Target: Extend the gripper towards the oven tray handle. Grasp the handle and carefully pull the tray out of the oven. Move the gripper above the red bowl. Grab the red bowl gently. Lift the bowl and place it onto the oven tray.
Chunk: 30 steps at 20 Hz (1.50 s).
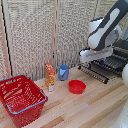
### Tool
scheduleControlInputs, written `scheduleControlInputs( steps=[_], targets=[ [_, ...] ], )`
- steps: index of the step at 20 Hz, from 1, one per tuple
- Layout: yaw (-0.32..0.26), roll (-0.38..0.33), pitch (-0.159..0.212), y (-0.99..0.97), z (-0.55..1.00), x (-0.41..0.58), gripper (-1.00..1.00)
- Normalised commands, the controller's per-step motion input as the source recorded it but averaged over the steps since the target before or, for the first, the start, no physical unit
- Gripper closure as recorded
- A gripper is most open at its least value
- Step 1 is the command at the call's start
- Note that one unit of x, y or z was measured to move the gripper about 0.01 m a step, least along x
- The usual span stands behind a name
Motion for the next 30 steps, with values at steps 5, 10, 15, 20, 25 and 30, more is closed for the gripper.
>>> scheduleControlInputs(
  steps=[5, 10, 15, 20, 25, 30],
  targets=[
    [-0.203, 0.206, -0.121, 0.38, 0.02, -0.003, -1.0],
    [-0.225, 0.108, -0.192, 0.39, -0.07, -0.01, -1.0],
    [-0.211, 0.052, -0.063, 0.19, -0.28, -0.014, -1.0],
    [-0.174, 0.035, 0.001, 0.13, -0.34, -0.083, -1.0],
    [-0.134, 0.008, 0.001, 0.11, -0.26, -0.008, -1.0],
    [-0.045, -0.001, 0.0, 0.04, -0.41, 0.0, -1.0]
  ],
)
